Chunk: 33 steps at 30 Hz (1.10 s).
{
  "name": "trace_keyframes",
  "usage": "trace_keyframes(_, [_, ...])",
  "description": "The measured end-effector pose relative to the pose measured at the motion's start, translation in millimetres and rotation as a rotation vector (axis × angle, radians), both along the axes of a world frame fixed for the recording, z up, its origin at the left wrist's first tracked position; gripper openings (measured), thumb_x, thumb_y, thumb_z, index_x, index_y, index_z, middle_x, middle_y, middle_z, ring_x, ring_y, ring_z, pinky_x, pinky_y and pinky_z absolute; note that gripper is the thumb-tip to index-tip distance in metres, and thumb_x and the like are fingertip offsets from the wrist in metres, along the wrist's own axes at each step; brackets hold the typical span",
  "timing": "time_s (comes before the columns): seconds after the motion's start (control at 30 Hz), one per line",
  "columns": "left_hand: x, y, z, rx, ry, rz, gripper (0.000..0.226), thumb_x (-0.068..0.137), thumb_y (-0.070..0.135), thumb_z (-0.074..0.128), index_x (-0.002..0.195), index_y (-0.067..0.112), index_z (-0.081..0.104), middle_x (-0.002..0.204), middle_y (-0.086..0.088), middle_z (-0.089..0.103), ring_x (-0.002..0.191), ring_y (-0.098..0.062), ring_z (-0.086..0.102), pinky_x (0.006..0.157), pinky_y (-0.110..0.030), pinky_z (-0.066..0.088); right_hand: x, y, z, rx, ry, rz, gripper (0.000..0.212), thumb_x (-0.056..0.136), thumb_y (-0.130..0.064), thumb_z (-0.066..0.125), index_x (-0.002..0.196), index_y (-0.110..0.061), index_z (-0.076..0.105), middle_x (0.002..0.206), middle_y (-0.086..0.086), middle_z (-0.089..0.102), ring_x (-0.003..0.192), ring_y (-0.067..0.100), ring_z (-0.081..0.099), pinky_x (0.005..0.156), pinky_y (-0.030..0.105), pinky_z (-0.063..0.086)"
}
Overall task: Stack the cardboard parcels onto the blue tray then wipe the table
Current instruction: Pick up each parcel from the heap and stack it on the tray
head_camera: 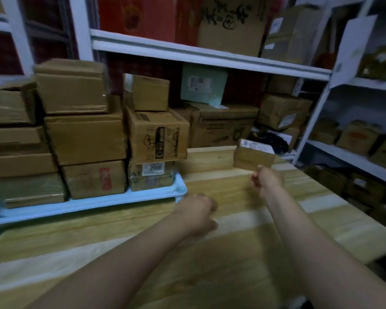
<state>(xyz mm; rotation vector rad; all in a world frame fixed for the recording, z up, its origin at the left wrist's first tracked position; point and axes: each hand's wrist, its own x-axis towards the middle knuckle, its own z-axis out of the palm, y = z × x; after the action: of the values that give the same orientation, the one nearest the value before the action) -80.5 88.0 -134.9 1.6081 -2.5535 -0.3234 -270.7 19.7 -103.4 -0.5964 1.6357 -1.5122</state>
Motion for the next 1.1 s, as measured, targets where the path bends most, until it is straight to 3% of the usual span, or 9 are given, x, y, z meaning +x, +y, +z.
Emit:
trace_keyframes(0.1, [-27.9,-21.4,1.9,0.032,0.052,0.019,0.063,0.084,0.046,0.066,0.141,0.03,0.046,0.142,-0.006,0.048,0.128,-0.026,0.047,0.101,-0.033,0.04,-43.6,-3.3,-24.8,0.053,-0.051,-0.053,0.031,0.1,-0.002,0.04,0.127,-0.003,0.056,0.074,0.005,0.058,0.054,0.012,0.053,0.044,0.022,0.047])
trace_keyframes(0.2, [-52.8,-42.7,2.7,0.074,0.124,0.044,0.072,0.085,0.044,0.067,0.147,0.026,0.037,0.148,-0.007,0.043,0.133,-0.026,0.042,0.105,-0.031,0.036,-70.3,-14.6,-40.0,0.036,-0.067,-0.054,0.033,0.099,-0.004,0.047,0.131,-0.003,0.053,0.08,0.004,0.054,0.064,0.013,0.052,0.067,0.029,0.058])
trace_keyframes(0.27, [-69.1,-60.1,0.7,0.123,0.2,0.087,0.077,0.084,0.042,0.068,0.15,0.025,0.031,0.151,-0.005,0.038,0.136,-0.025,0.038,0.108,-0.032,0.034,-81.7,-26.5,-48.0,0.026,-0.072,-0.047,0.039,0.098,-0.004,0.05,0.137,-0.008,0.05,0.082,0.004,0.053,0.067,0.013,0.051,0.082,0.035,0.057])
trace_keyframes(0.43, [-102.1,-111.7,-4.8,0.198,0.444,0.237,0.084,0.082,0.041,0.07,0.151,0.027,0.025,0.153,-0.004,0.035,0.14,-0.025,0.032,0.114,-0.037,0.032,-96.8,-53.7,-58.0,-0.021,-0.016,-0.02,0.049,0.098,-0.007,0.051,0.146,-0.014,0.041,0.098,0.004,0.056,0.078,0.018,0.054,0.096,0.042,0.053])
trace_keyframes(0.57, [-119.9,-149.9,-7.2,0.267,0.587,0.291,0.08,0.087,0.033,0.066,0.153,0.029,0.02,0.157,0.001,0.03,0.143,-0.024,0.03,0.116,-0.039,0.03,-110.0,-82.0,-57.7,-0.05,0.076,0.053,0.061,0.1,-0.013,0.052,0.155,-0.019,0.027,0.153,0.003,0.041,0.121,0.021,0.054,0.105,0.042,0.048])
trace_keyframes(0.63, [-126.1,-164.6,-4.5,0.312,0.683,0.323,0.079,0.089,0.026,0.064,0.153,0.031,0.019,0.158,0.001,0.027,0.142,-0.024,0.032,0.115,-0.039,0.031,-115.1,-90.4,-55.4,-0.046,0.126,0.095,0.064,0.1,-0.015,0.053,0.156,-0.02,0.024,0.16,0.001,0.031,0.135,0.023,0.045,0.11,0.042,0.044])
trace_keyframes(0.83, [-138.5,-190.6,0.8,0.367,0.661,0.336,0.089,0.086,0.007,0.053,0.155,0.031,0.002,0.163,0.002,0.012,0.146,-0.024,0.023,0.116,-0.038,0.029,-121.4,-100.4,-59.6,-0.057,0.17,0.224,0.071,0.1,-0.013,0.053,0.159,-0.02,0.013,0.16,-0.003,0.034,0.139,0.02,0.042,0.113,0.036,0.037])
trace_keyframes(0.93, [-143.5,-190.2,-4.8,0.42,0.692,0.255,0.091,0.087,-0.004,0.048,0.155,0.028,-0.004,0.157,0.013,0.028,0.145,-0.016,0.025,0.11,-0.024,0.026,-116.0,-92.4,-59.4,-0.087,0.189,0.209,0.066,0.102,-0.022,0.05,0.158,-0.019,0.016,0.154,-0.002,0.042,0.13,0.016,0.046,0.108,0.033,0.038])
trace_keyframes(1.1, [-149.8,-173.9,-6.0,0.286,0.755,0.287,0.091,0.085,0.003,0.055,0.155,0.029,0.003,0.148,0.007,0.035,0.135,-0.023,0.038,0.114,-0.042,0.034,-97.7,-78.3,-51.4,-0.123,0.187,0.214,0.058,0.103,-0.034,0.048,0.155,-0.021,0.026,0.14,-0.001,0.051,0.106,0.01,0.049,0.092,0.03,0.042])
